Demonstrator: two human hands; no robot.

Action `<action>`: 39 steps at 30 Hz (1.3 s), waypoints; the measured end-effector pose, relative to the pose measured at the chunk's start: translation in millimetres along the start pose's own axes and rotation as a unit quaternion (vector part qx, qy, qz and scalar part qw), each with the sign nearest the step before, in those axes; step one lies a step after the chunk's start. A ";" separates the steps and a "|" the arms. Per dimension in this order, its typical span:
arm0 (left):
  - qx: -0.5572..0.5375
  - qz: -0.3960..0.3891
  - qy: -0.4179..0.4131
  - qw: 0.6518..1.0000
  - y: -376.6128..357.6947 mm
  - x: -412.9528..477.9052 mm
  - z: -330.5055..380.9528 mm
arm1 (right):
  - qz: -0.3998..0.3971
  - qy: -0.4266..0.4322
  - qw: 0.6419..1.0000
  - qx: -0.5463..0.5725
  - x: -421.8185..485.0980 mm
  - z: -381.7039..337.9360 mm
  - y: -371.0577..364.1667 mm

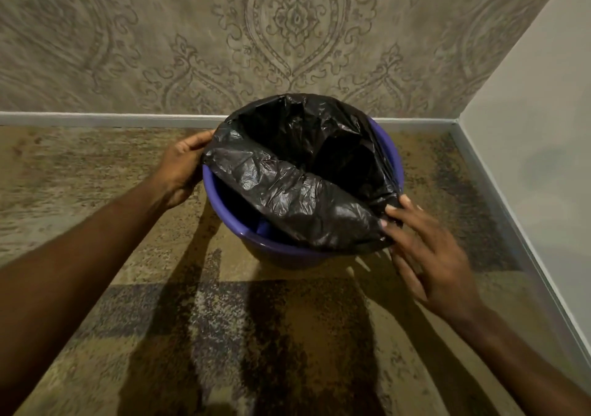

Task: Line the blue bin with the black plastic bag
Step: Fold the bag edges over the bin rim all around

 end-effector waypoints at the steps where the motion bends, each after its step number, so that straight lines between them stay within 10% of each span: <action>1: 0.006 0.003 0.002 1.000 -1.3 -0.2 -1.5 | 0.021 -0.001 1.000 -0.005 -3.8 -2.3 -4.3; 11: 0.033 0.065 0.009 0.997 -19.2 0.3 -5.9 | -0.030 -0.116 0.989 -0.081 5.7 9.4 -6.5; 16: 0.045 0.072 0.011 0.996 -19.7 0.2 -1.9 | 0.098 -0.148 0.983 -0.054 26.0 -43.8 23.4; 22: 0.064 0.204 0.004 0.977 17.4 4.7 6.6 | -0.097 -0.142 0.984 -0.035 49.7 -74.8 -19.9; 25: 0.245 0.246 -0.208 0.914 31.9 -23.1 47.5 | -0.079 -0.150 0.985 0.017 39.9 -64.1 -23.2; 27: 0.389 0.084 -0.325 0.858 25.7 -54.2 72.0 | -0.027 -0.160 0.983 0.080 33.8 -63.5 -20.7; 32: 0.658 -0.195 -0.435 0.583 23.3 -95.4 55.1 | 0.029 -0.093 0.994 0.046 23.2 -68.9 -25.9; 39: 0.588 -0.080 -0.515 0.619 27.3 -112.2 51.9 | 0.034 -0.015 0.999 -0.015 26.8 -70.6 -35.4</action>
Point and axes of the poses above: each hand's wrist, its own x-axis towards the middle knuckle, its own y-axis out of the back of the hand, z = x × y, the point moved 2 cm from there along x, towards the middle knuckle, and after that the axes turned 14 degrees about x, right-handed, at the moved point
